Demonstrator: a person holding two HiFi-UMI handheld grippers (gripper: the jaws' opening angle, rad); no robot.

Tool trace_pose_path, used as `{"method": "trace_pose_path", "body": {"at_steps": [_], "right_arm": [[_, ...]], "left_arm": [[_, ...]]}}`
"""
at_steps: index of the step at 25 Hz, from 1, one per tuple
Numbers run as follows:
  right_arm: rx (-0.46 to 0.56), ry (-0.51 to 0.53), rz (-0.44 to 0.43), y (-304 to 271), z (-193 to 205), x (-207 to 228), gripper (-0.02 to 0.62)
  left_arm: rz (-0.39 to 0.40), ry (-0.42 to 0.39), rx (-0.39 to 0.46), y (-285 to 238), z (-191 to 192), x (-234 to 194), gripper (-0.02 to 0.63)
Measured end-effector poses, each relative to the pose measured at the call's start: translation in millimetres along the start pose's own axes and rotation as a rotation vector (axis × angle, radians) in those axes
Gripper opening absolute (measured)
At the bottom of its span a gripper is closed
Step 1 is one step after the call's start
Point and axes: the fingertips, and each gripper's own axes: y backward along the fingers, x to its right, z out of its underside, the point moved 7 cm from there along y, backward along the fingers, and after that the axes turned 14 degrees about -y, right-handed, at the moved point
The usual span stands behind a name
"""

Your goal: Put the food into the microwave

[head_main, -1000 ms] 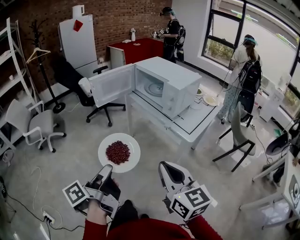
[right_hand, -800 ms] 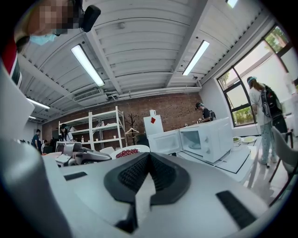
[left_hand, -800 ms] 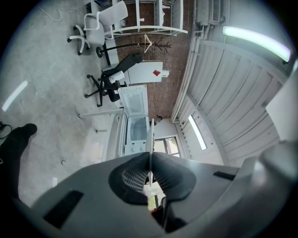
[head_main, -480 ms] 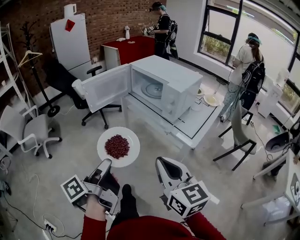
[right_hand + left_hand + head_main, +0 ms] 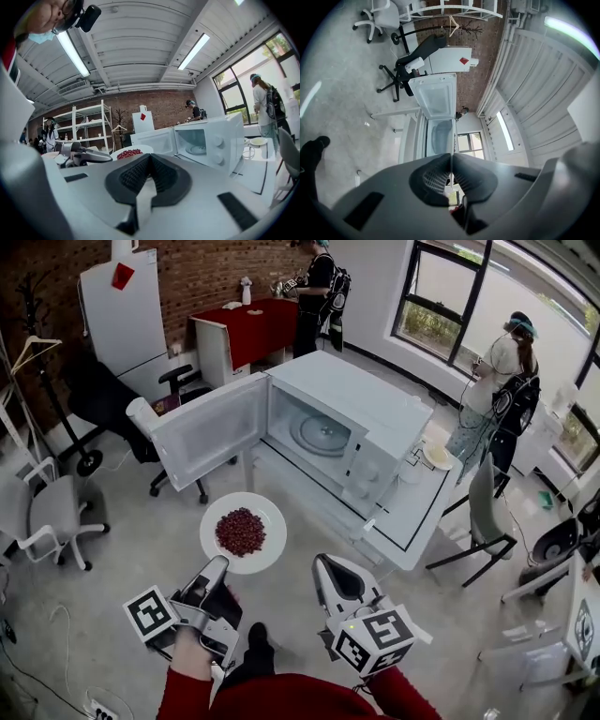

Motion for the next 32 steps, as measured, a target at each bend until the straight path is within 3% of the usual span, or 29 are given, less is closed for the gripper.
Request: {"method": "trace_pose_path", "body": {"at_steps": [6,16,19,25,30,32], "right_arm": [[-0.008,-0.003,0.076,-62.8,-12.5,1.4,0.014],[-0.035,0.018,0.210,-109.6,-27.0,16.0,0.014],[-0.051,0.028,0.238,-123.1,-29.0,20.4,0.014],[-0.091,0.049,0.259,-156.7,-22.9,35.9,0.014],[-0.101,0.025,0.292,-170.7,-14.2,53.7,0.014],[-0.103,0.026,0.302,-174.2,-12.4,60.7,0.014]], "left_arm": [[-0.011,-0.005,-0.064,-45.0,-46.2,-16.8,0.025],[0.045,0.017,-0.132,-104.6,-68.6,-25.8,0.025],[0.028,-0.013,-0.147,-120.5,-75.7,-34.1,0.025],[-0.024,-0.048,-0.190,-152.0,-77.7,-60.8,0.025],[0.021,-0.018,-0.192,-175.0,-66.4,-66.7,0.025],[0.005,-0.029,-0.208,-181.6,-63.3,-71.8,0.025]]}}
